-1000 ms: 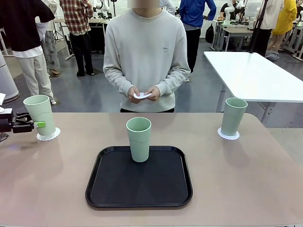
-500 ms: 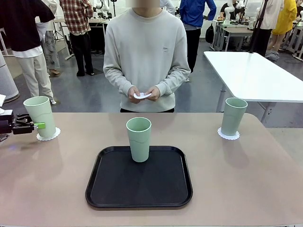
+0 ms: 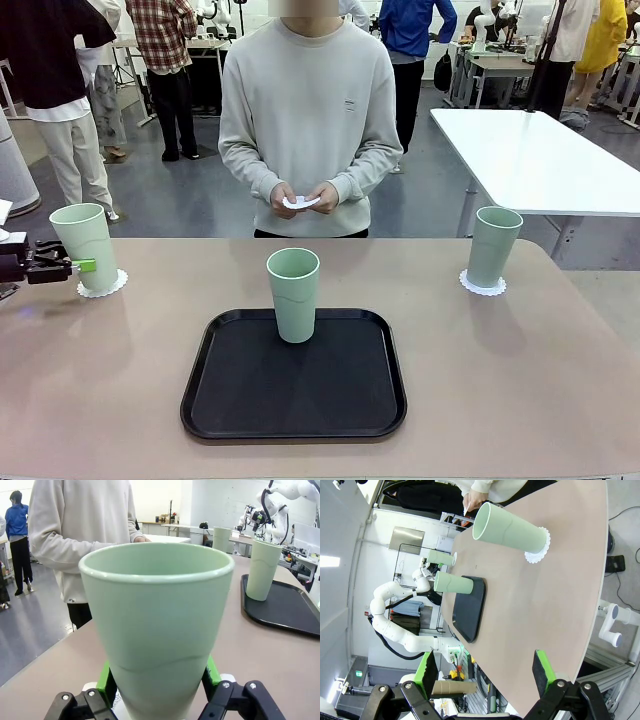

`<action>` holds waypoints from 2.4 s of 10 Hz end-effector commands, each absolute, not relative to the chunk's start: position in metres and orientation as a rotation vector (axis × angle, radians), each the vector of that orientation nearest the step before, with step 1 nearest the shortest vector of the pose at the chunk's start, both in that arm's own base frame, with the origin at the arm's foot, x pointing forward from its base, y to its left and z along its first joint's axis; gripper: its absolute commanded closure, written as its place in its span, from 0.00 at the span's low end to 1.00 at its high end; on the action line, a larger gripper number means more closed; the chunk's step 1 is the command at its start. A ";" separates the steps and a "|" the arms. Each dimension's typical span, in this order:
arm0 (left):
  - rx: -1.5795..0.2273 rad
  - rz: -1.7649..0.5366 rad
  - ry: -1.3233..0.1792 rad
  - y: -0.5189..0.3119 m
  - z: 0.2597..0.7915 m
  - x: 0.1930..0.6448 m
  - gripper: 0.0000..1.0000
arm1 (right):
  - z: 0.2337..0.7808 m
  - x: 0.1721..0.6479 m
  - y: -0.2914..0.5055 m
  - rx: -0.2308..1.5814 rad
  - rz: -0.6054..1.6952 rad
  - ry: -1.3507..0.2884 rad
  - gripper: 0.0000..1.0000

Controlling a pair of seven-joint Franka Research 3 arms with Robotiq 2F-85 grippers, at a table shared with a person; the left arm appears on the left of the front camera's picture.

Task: Place coasters on the table and set cups on them.
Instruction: Take one Reusable plastic cup from the Flat Tray and place it on a coaster set by the human.

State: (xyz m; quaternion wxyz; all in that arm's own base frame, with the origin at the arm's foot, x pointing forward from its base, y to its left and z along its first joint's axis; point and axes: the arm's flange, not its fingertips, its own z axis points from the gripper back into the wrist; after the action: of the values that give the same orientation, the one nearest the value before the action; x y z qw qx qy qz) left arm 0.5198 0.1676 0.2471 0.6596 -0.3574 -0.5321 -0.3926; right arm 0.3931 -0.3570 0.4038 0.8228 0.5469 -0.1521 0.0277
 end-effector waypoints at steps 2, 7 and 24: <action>-0.808 -0.892 -1.206 0.167 0.249 0.520 0.16 | 0.405 0.393 -0.357 1.169 0.067 -0.319 0.00; -0.810 -0.919 -1.263 0.166 0.245 0.525 0.16 | 0.405 0.393 -0.357 1.169 0.067 -0.319 0.00; -0.849 -0.948 -1.245 0.178 0.221 0.536 0.16 | 0.405 0.393 -0.357 1.169 0.067 -0.319 0.00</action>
State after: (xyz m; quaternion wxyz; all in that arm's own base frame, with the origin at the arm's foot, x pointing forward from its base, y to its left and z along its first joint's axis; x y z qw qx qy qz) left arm 0.5386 0.1799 0.2214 0.6385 -0.3735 -0.5411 -0.4001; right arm 0.3931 -0.3570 0.4038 0.8228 0.5469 -0.1521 0.0277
